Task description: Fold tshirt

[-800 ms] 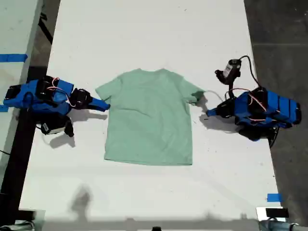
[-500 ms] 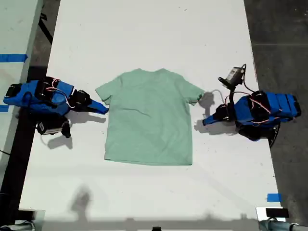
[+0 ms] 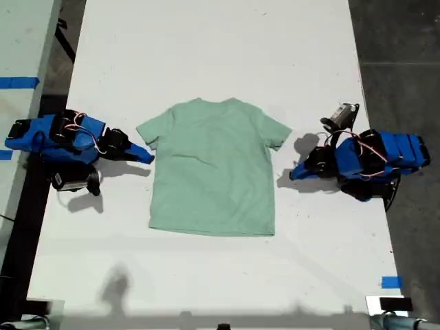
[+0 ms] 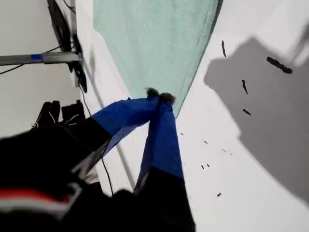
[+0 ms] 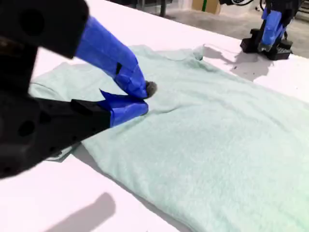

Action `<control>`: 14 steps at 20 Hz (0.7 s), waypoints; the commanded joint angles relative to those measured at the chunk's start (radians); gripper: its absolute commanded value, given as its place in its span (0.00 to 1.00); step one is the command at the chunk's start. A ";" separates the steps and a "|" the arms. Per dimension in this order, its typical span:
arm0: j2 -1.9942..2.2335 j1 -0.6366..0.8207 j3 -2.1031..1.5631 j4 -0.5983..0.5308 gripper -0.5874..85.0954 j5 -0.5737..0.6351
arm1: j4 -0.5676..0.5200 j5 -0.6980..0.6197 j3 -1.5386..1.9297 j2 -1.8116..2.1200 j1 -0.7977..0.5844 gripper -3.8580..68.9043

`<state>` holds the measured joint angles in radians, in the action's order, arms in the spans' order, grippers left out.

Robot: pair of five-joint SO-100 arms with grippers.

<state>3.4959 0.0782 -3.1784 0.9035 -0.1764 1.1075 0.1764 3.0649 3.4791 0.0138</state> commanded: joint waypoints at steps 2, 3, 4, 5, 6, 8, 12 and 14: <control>0.063 0.021 0.071 -0.040 0.01 -0.011 | 0.014 -0.066 -0.140 -0.031 -0.003 0.05; -0.023 0.028 0.127 -0.044 0.01 -0.003 | 0.021 -0.103 -0.195 -0.106 -0.021 0.05; -0.155 0.035 0.199 -0.057 0.01 0.012 | 0.038 -0.144 -0.275 -0.216 -0.046 0.05; -0.307 0.048 0.291 -0.061 0.01 0.031 | 0.058 -0.196 -0.362 -0.333 -0.077 0.05; -0.439 0.061 0.385 -0.055 0.01 0.057 | 0.077 -0.253 -0.445 -0.433 -0.107 0.05; -0.611 0.107 0.557 -0.003 0.01 0.107 | 0.132 -0.374 -0.601 -0.588 -0.187 0.05; -0.782 0.239 0.816 0.172 0.01 0.238 | 0.267 -0.612 -0.877 -0.874 -0.364 0.05; -0.865 0.310 0.959 0.272 0.01 0.316 | 0.311 -0.721 -1.000 -1.015 -0.442 0.05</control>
<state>2.6937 0.3191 -2.3853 1.0968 0.0767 1.3806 -0.4449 2.2181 2.5694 -0.3605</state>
